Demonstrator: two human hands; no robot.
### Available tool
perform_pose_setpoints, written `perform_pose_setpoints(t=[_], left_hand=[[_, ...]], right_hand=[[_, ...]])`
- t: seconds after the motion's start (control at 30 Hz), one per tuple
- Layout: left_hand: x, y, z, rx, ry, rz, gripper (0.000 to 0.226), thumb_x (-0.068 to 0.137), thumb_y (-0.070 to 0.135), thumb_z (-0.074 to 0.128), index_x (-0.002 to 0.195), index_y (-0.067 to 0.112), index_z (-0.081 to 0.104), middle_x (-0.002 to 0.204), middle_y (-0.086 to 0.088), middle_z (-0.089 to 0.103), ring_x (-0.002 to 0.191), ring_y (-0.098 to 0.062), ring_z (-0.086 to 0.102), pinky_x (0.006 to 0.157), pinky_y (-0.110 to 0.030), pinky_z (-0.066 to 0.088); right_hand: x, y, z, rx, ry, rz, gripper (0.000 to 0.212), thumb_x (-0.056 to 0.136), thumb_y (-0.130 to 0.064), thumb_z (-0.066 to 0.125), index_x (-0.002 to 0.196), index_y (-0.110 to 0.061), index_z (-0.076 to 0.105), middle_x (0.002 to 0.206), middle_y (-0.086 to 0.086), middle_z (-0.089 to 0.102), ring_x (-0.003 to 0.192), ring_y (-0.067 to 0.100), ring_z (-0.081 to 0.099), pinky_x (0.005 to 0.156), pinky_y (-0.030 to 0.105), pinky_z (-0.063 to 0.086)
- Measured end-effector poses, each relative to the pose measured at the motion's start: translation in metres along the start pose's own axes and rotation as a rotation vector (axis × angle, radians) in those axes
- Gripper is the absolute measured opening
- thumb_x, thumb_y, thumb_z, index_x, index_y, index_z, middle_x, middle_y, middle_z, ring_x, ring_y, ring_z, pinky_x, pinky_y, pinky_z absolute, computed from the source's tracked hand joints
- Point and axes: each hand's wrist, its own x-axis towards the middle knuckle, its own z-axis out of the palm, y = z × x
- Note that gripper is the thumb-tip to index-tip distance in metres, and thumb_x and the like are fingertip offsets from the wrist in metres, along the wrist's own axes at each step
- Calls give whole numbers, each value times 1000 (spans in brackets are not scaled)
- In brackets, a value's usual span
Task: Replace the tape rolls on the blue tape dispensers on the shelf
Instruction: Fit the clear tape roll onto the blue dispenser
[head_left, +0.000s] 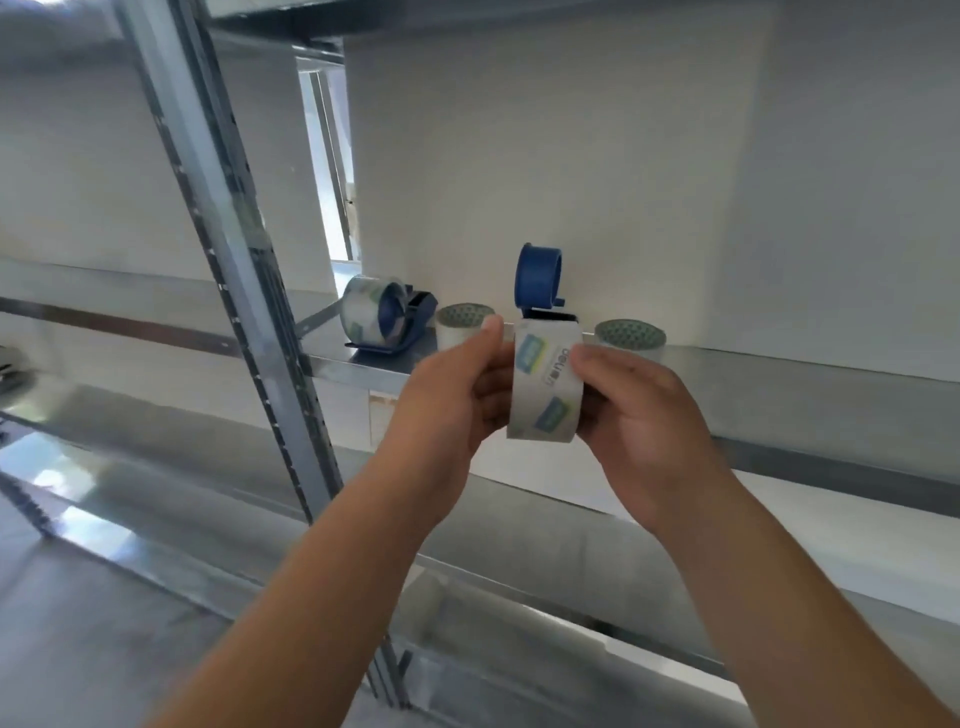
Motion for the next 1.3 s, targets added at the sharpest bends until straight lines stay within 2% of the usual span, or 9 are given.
perform_pose_setpoints(t=[0.23,0.4,0.5,0.63,0.8,0.93,1.1,1.2,1.3], left_hand=[[46,-17,14,-22,3,18,35,102,38,57,101,11,80,97,-11,82,89,-26,79,69,-31,63],[74,-16,23,15,-63,-71,33,102,34,60,107,7,78,100,-15,82,95,-35,78,87,-48,61],[95,-11,15,45,-74,-98,29,102,29,62,103,4,77,95,-14,82,86,-31,80,74,-38,66],[122,-12,-6,52,-7,40,16,100,22,66,96,11,77,81,-6,82,70,-21,78,63,-26,63],[165,-2,-14,130,124,192,14,98,22,64,91,29,75,79,12,78,74,-11,76,62,-19,58],[192,1,-4,244,60,185,7,95,36,64,91,34,69,90,9,75,94,-20,73,75,-33,61],[204,1,11,280,-15,143,30,87,55,61,86,26,70,98,-3,77,95,-27,74,90,-54,60],[206,-1,12,291,-51,173,31,86,54,56,80,26,70,99,-10,77,98,-34,73,90,-59,59],[209,-2,11,284,-109,187,28,94,44,55,82,27,74,99,-11,78,99,-37,73,87,-61,59]], right_hand=[[18,-7,-20,-185,81,-13,20,99,-18,64,104,-6,79,111,13,80,101,29,76,87,40,62],[35,-16,-28,-278,183,-3,23,102,-16,63,109,1,75,112,17,78,105,35,74,93,48,61],[50,-16,-29,-259,260,14,19,100,-15,64,102,-4,78,107,16,79,102,35,72,93,49,59],[72,-18,-30,-212,313,28,27,99,-12,64,78,-13,81,94,12,80,92,30,70,85,46,55],[102,-21,-34,-142,418,35,18,101,-12,62,110,0,72,112,20,76,100,33,71,95,49,57],[128,-21,-30,-205,473,30,14,102,-17,62,108,-7,71,111,18,75,97,33,70,92,49,55],[150,-16,-22,-258,513,37,16,103,-19,59,96,-13,72,96,14,75,87,31,68,79,38,44],[155,-14,-17,-230,479,38,17,106,-19,57,99,-14,72,103,12,76,87,26,72,66,28,57],[159,-12,-11,-229,442,33,20,107,-20,55,105,-10,72,109,13,76,94,27,73,75,35,63]])
